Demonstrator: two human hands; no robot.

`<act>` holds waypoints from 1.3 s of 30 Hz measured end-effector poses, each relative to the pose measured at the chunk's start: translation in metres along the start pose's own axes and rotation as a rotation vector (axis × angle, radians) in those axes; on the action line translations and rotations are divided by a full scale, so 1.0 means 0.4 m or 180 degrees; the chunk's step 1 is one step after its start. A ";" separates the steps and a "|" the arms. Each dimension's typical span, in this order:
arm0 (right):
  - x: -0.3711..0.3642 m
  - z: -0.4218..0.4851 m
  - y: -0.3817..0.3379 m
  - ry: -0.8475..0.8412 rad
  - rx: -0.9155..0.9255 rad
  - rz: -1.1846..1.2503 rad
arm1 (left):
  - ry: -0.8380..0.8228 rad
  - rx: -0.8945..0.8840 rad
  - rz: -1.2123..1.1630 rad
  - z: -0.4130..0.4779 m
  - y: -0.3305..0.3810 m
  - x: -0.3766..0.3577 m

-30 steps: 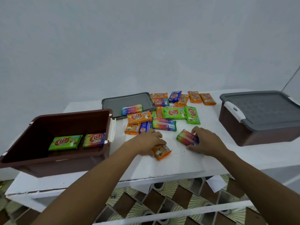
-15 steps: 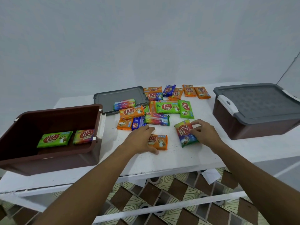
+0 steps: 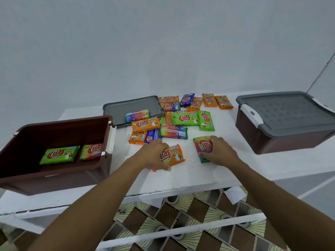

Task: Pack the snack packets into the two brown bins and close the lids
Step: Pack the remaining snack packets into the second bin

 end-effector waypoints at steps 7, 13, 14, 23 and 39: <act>0.009 -0.006 -0.065 -0.0708 0.0024 0.0177 | -0.0178 0.0100 -0.0136 0.003 0.011 0.016; 0.041 -0.004 -0.112 -0.0645 0.0171 -0.0051 | -0.0322 -0.0143 0.0003 -0.018 0.017 0.114; 0.051 -0.005 -0.124 -0.0580 0.0196 -0.0021 | -0.0268 -0.0202 -0.0046 -0.026 0.015 0.134; 0.125 -0.034 -0.377 -0.0105 0.0746 0.0581 | 0.0272 -0.0613 -0.0782 -0.219 -0.167 0.376; -0.175 -0.128 -0.989 -0.1334 0.2147 -0.0811 | -0.0929 0.0033 -0.0609 -0.411 -0.730 0.181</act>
Point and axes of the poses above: each hand's wrist, its own z-axis towards the middle knuckle, its own x-axis out of the back of the hand, y = z × x, the point moved 4 cm from there along z, towards the middle knuckle, and after that the axes turned 5 degrees about -y, right-handed, at the moved point
